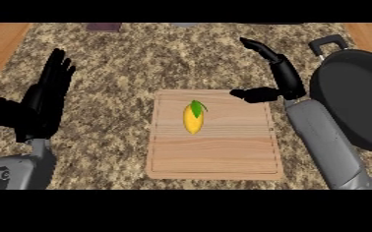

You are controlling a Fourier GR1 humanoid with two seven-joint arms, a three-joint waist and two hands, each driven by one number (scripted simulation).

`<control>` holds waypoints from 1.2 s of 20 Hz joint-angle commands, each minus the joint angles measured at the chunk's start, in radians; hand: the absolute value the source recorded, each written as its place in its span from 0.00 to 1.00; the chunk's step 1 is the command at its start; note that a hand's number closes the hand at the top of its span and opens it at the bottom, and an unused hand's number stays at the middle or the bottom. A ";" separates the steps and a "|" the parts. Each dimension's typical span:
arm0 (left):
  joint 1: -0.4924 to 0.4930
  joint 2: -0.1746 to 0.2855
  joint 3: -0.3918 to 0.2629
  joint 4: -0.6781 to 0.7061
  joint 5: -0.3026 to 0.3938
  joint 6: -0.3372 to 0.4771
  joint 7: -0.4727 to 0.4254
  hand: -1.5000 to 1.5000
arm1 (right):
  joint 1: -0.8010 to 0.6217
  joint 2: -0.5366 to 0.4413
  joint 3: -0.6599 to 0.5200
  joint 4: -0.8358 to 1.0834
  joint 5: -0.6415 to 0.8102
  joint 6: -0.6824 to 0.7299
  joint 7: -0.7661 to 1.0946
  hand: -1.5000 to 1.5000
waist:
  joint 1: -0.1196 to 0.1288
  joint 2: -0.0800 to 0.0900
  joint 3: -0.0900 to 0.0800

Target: Pick the lemon from the cutting board and place it in the pot

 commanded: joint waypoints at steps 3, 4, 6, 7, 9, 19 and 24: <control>0.000 -0.023 -0.027 -0.041 -0.049 0.050 0.064 0.50 | -0.070 -0.058 0.087 -0.096 0.067 0.140 0.168 0.00 | -0.023 -0.012 -0.002; 0.009 -0.023 0.002 0.025 -0.033 0.016 -0.026 0.50 | -0.130 -0.080 0.074 -0.059 0.066 0.179 0.195 0.00 | -0.018 -0.008 -0.002; -0.005 0.015 0.035 -0.008 0.005 0.000 0.041 0.50 | -0.125 -0.054 0.181 -0.134 0.122 0.207 0.335 0.00 | -0.024 -0.017 -0.004; -0.016 0.029 0.024 -0.050 -0.005 0.006 0.083 0.50 | -0.150 -0.129 0.175 -0.127 0.117 0.292 0.350 0.00 | -0.022 -0.018 -0.003; -0.012 -0.004 0.021 0.007 -0.008 0.008 0.023 0.50 | -0.188 -0.126 0.235 -0.139 0.156 0.350 0.422 0.00 | -0.025 -0.013 -0.004; -0.002 0.000 0.016 -0.050 -0.037 0.019 0.079 0.50 | -0.185 0.028 0.399 -0.273 0.263 0.485 0.800 0.00 | -0.023 -0.011 -0.002; 0.002 -0.038 0.018 -0.030 -0.054 0.014 0.040 0.50 | -0.124 0.068 0.362 -0.368 0.288 0.556 0.891 0.00 | -0.024 -0.010 -0.001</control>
